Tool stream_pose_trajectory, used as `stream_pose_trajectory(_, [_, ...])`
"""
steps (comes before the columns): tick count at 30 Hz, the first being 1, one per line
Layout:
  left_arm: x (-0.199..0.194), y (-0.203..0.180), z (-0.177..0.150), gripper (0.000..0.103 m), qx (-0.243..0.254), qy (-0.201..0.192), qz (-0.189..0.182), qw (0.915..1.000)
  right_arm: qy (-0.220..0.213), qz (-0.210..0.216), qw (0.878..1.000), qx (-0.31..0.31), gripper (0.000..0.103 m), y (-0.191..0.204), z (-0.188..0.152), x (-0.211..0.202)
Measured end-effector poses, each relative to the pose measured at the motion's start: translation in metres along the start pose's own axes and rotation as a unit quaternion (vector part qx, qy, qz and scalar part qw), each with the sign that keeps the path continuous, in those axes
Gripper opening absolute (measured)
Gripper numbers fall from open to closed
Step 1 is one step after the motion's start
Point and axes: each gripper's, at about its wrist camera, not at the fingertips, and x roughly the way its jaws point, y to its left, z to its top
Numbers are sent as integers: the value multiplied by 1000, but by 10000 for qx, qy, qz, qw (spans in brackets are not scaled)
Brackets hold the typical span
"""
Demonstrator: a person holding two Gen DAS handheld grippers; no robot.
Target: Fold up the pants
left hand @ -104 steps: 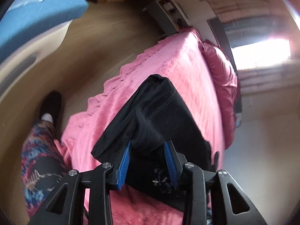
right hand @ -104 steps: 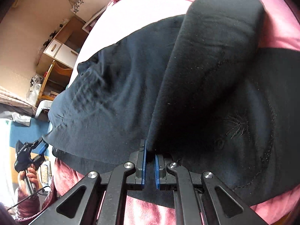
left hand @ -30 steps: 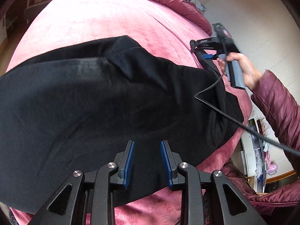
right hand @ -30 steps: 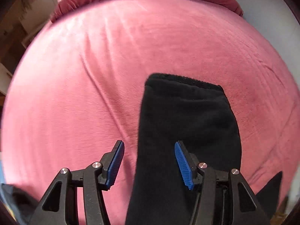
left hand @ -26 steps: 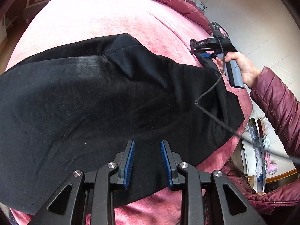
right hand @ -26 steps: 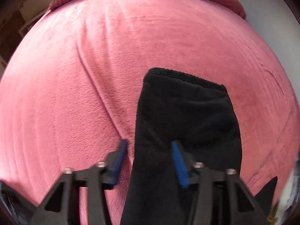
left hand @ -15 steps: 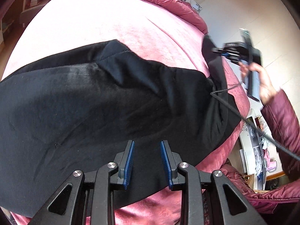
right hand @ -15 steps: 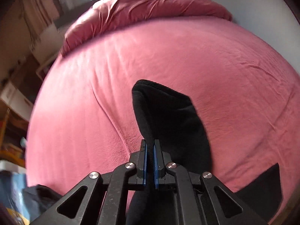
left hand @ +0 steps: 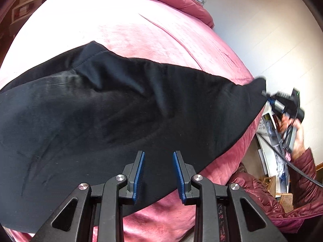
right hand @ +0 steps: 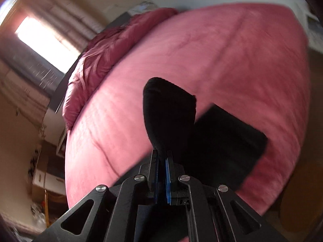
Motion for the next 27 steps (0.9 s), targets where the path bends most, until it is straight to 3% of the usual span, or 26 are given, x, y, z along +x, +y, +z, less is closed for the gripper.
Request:
stream_pose_trajectory(6, [6,-7,3,29,151,125,101,9998,274,22,9970,720,7,-80,-25,24])
stream_pose_trajectory(14, [18,-14,-3,29,215,284,177,9992,89,36,9938,1106,35,-107,-7,26])
stream_pose_trajectory(17, [21,-16,-2,29,233,300,165,9991,28,-219,9946,1012,31,-107,9,24])
stream_pose_trajectory(18, [22,-17,-2,29,245,312,170,9991,21,-263,9948,979,24,-105,13,20])
stream_pose_trajectory(19, [27,-21,-4,29,260,317,175,9990,0,-352,9954,890,9,-103,17,17])
stream_pose_trajectory(24, [28,-23,-7,29,301,294,132,9990,-139,-603,9966,538,7,-100,22,-6])
stream_pose_trajectory(27, [31,-20,-8,29,280,344,148,9989,153,-869,9939,656,7,-117,19,7])
